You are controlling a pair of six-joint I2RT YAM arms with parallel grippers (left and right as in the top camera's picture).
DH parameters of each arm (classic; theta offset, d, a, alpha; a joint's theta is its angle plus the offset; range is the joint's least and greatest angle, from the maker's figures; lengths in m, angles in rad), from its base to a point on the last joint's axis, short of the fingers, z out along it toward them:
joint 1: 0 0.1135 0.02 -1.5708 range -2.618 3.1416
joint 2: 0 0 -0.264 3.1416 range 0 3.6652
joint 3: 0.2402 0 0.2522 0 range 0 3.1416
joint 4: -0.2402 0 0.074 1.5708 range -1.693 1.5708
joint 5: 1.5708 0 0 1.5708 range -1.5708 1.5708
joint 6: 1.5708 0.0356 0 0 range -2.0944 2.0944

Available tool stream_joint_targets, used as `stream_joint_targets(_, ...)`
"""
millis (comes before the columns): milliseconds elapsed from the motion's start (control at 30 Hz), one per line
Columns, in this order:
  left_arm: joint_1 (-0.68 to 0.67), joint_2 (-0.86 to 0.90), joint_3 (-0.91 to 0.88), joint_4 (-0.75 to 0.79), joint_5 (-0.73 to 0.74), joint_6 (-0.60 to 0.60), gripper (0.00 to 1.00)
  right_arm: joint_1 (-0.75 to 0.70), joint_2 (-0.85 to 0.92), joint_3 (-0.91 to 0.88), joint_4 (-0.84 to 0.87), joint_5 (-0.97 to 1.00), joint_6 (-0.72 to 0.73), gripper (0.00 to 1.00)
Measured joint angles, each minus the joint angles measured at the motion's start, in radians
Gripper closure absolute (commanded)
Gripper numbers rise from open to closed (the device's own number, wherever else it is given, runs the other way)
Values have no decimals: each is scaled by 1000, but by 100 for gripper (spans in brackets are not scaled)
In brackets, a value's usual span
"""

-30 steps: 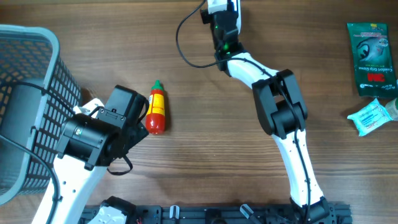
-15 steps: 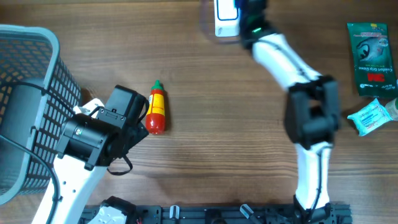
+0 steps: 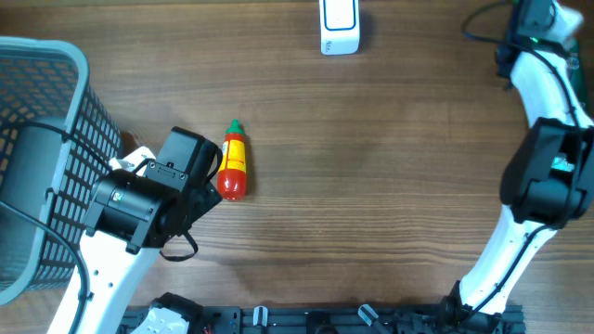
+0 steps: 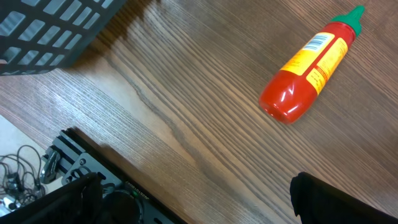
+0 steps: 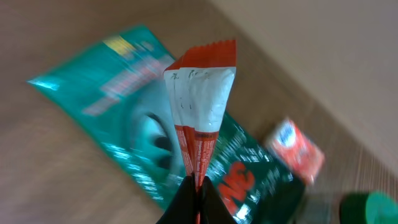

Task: Scan the item barcode
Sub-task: 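Carry the snack stick to the right edge and release it, then reach the right gripper to the red-capped sauce bottle and grasp it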

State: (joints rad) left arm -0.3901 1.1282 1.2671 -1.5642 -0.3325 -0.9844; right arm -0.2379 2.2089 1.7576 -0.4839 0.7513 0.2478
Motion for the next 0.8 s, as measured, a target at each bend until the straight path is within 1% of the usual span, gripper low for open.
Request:
stream_joint_targets(67,0,0,0,0,0,0,0,-42,0,-34,-23,-14,32,93)
stream_joint_targets(100,0,0,0,0,0,0,0,-61,0,-48,-43,-20,47,79)
stream_joint_targets(133,0,0,0,0,0,0,0,-74,0,-55,-66,-27,56,48)
stream_joint_targets(167,0,0,0,0,0,0,0,-87,0,-58,-83,-41,64,34)
stream_joint_targets(200,0,0,0,0,0,0,0,-95,0,-60,-89,-48,71,27)
stream_joint_targets(267,0,0,0,0,0,0,0,-110,0,-60,-109,-87,74,0)
stream_joint_targets(367,0,0,0,0,0,0,0,-101,-1,-60,-153,-161,77,0)
stream_joint_targets(467,0,0,0,0,0,0,0,-62,-25,-63,-180,-267,78,0)
stream_joint_targets(500,0,0,0,0,0,0,0,-36,-50,-65,-186,-334,78,0)
stream_joint_targets(633,0,0,0,0,0,0,0,106,-163,-65,-188,-702,82,0)
stream_joint_targets(667,0,0,0,0,0,0,0,146,-177,-65,-185,-821,89,0)
stream_joint_targets(700,0,0,0,0,0,0,0,175,-180,-65,-182,-892,98,0)
stream_joint_targets(800,0,0,0,0,0,0,0,324,-164,-65,-182,-1162,190,0)
